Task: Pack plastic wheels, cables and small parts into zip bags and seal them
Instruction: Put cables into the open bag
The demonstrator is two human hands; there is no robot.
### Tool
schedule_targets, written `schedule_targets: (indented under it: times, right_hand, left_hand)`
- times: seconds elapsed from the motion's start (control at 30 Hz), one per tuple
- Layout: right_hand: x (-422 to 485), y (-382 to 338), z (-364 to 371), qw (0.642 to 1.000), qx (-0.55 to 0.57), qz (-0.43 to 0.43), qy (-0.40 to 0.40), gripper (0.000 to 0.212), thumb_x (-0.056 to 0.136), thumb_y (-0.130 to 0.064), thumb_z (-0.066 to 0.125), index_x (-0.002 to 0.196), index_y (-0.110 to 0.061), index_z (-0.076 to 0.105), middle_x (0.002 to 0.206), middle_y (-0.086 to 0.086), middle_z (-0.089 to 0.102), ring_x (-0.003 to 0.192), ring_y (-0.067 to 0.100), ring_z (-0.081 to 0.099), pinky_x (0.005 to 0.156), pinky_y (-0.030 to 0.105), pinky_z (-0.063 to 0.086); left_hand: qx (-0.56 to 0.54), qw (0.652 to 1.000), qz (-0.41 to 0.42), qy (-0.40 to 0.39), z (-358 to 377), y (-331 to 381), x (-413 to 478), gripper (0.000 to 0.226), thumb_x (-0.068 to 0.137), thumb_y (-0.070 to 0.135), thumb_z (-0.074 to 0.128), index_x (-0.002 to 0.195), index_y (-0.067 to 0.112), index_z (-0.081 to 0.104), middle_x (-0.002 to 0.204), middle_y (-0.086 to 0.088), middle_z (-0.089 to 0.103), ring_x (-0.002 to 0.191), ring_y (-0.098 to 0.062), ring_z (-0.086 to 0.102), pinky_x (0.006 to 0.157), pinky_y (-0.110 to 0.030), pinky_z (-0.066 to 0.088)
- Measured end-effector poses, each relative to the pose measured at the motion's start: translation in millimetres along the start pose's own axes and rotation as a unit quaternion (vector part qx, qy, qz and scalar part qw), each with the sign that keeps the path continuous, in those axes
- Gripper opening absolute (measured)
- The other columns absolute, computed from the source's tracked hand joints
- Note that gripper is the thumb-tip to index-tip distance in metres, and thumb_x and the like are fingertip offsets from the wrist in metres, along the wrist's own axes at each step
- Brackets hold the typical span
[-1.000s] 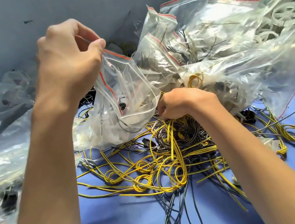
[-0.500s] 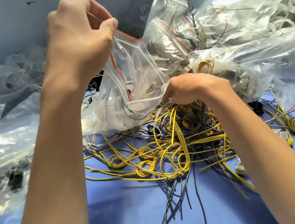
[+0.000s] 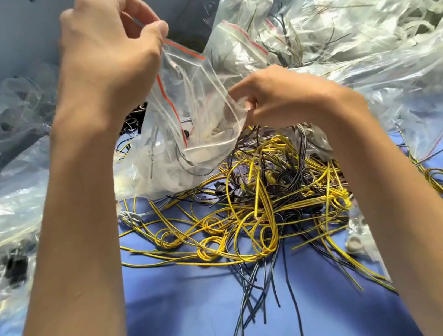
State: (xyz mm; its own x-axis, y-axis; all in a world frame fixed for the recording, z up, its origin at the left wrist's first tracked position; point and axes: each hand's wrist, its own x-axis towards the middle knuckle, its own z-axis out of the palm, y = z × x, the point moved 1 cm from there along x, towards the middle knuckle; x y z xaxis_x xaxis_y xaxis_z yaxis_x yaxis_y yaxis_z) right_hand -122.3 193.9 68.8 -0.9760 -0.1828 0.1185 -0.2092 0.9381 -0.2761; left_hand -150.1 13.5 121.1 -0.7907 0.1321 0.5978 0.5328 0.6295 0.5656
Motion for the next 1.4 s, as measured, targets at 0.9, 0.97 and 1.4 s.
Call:
schedule_targets:
  times: [0.9, 0.97, 1.4]
  right_hand:
    - [-17.6, 5.1, -47.7, 0.906, 0.327, 0.018, 0.269, 0.015, 0.089, -0.017, 0.064, 0.075, -0.023, 0.063, 0.070, -0.004, 0.064, 0.062, 0.000, 0.055, 0.065, 0.015, 0.044]
    - [-18.6, 2.7, -47.5, 0.913, 0.338, 0.014, 0.227, 0.016, 0.091, -0.018, 0.062, 0.075, -0.023, 0.062, 0.074, -0.002, 0.065, 0.070, 0.004, 0.059, 0.071, 0.021, 0.046]
    - [-21.3, 19.6, -47.2, 0.947, 0.248, 0.094, 0.183, 0.011, 0.085, -0.026, 0.069, 0.078, -0.018, 0.071, 0.068, 0.002, 0.069, 0.048, -0.001, 0.054, 0.056, 0.020, 0.047]
  left_hand:
    - [-0.014, 0.999, 0.007, -0.044, -7.7, -3.5, 0.5, 0.008, 0.086, 0.030, 0.060, 0.088, 0.024, 0.064, 0.075, 0.008, 0.066, 0.064, -0.003, 0.058, 0.059, -0.012, 0.040]
    - [-0.020, 0.998, 0.010, -0.056, -8.1, -2.7, -0.4, 0.008, 0.087, 0.029, 0.060, 0.089, 0.023, 0.065, 0.077, 0.005, 0.068, 0.070, -0.008, 0.061, 0.064, -0.016, 0.043]
    - [-0.018, 0.999, 0.022, -0.031, -12.0, -10.8, 4.9, 0.012, 0.086, 0.032, 0.059, 0.090, 0.023, 0.066, 0.078, -0.001, 0.067, 0.061, -0.002, 0.054, 0.052, -0.009, 0.037]
